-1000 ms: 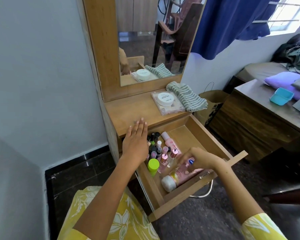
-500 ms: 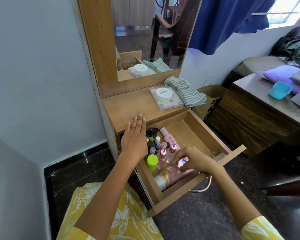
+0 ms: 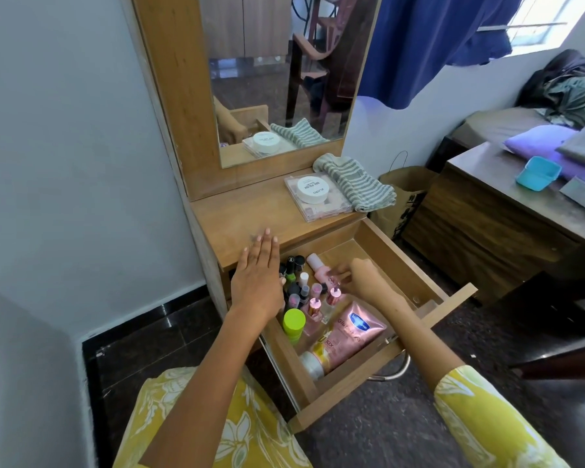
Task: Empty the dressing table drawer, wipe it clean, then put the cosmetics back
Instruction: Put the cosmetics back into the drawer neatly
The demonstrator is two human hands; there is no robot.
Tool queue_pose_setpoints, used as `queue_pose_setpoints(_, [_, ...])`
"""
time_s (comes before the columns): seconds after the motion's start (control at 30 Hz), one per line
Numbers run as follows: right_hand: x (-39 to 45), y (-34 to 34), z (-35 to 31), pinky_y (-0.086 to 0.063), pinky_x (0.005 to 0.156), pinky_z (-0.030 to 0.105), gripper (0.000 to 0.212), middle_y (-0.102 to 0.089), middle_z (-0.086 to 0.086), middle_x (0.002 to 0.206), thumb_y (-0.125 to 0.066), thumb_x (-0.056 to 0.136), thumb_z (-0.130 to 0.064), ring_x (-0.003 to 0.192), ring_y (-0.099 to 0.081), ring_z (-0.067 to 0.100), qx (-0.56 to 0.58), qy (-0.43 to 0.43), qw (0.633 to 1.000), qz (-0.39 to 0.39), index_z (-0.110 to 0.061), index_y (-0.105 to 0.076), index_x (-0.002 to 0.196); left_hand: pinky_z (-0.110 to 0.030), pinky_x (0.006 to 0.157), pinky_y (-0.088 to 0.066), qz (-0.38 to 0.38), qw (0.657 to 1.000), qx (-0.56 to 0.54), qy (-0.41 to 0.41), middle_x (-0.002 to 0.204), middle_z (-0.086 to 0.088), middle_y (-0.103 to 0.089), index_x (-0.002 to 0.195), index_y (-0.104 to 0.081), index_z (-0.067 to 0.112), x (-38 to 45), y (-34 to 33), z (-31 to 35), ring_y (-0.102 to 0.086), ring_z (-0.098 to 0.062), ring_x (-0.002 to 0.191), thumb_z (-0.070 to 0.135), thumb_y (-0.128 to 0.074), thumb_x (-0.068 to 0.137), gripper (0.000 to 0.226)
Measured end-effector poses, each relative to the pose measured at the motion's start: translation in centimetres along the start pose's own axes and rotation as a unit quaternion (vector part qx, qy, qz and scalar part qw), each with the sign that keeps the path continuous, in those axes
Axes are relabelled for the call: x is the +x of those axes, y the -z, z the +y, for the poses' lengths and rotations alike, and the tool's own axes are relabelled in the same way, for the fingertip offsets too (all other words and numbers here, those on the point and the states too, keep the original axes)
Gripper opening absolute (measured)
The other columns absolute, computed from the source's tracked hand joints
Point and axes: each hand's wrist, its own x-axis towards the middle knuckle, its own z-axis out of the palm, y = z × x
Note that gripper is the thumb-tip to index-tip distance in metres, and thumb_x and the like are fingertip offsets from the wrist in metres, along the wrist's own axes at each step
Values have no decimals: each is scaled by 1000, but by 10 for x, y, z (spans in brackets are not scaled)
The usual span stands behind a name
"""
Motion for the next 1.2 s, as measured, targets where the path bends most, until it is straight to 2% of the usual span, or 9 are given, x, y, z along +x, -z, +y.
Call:
queue_pose_setpoints(0.13, [0,-4,-4,-56,77,22,31,-69,3,108,-71,80,-5,81,-67,12,17,4,1000,2,-16,-71,109,-39,117,6,3,1000,1,-2,152,-10,29,145,20,7,0,-1,-1,21,-23,142,29,-32,101,71])
queue_pose_setpoints(0.3, [-5,6,-5,-51,75,16,24,-70,0,108,-69,82,-11,82,-64,8,7,24,1000,0,-16,-71,105,-39,117,6,4,1000,-5,-3,152,-10,28,145,20,7,0,-1,-1,21,-23,142,29,-32,101,71])
queue_pose_setpoints(0.37, [-8,20,-10,-50,76,17,16,-70,-2,105,-68,84,-14,81,-63,5,3,17,999,49,-17,-71,99,-39,117,6,5,1000,-9,-4,152,-10,28,145,19,7,0,-1,-1,21,-22,141,29,-33,101,72])
queue_pose_setpoints(0.5, [-7,48,-36,-51,82,27,14,-72,0,97,-66,86,-18,82,-61,7,34,70,969,234,-16,-72,99,-37,116,7,12,1000,-14,-5,152,-9,28,145,19,8,0,-2,-2,21,-22,142,29,-33,100,72])
queue_pose_setpoints(0.63, [17,54,-65,-43,98,35,37,-54,7,131,-62,89,-20,117,-52,19,17,117,958,260,-16,-58,126,-36,115,8,12,1000,-10,-7,152,-9,28,146,19,8,-2,1,-3,21,-22,142,30,-36,99,75])
queue_pose_setpoints(0.73, [45,52,-75,-36,107,43,49,-39,14,145,-63,87,-27,134,-37,29,7,85,967,240,-15,-49,133,-36,115,9,14,1000,-15,-6,152,-8,28,146,19,9,-4,2,-2,21,-21,142,31,-41,97,80])
queue_pose_setpoints(0.93, [62,48,-95,-41,85,37,36,-61,8,111,-68,80,-38,103,-55,25,6,81,952,295,-13,-55,102,-35,114,10,20,999,-29,-16,152,-7,28,145,19,9,-5,1,-5,22,-20,141,31,-40,98,79])
queue_pose_setpoints(1.1, [64,29,-115,-33,89,35,39,-66,4,97,-70,77,-46,94,-57,23,-49,155,954,252,-15,-58,97,-34,114,10,24,999,-23,-17,150,-8,30,146,19,8,-7,-2,-5,22,-21,141,30,-37,99,76])
queue_pose_setpoints(1.2, [62,26,-112,-38,94,40,32,-68,8,104,-70,80,-38,102,-61,28,-36,190,949,248,-11,-65,98,-34,113,11,23,999,-23,-17,151,-8,29,145,19,8,-7,-3,-6,22,-21,141,30,-36,99,75])
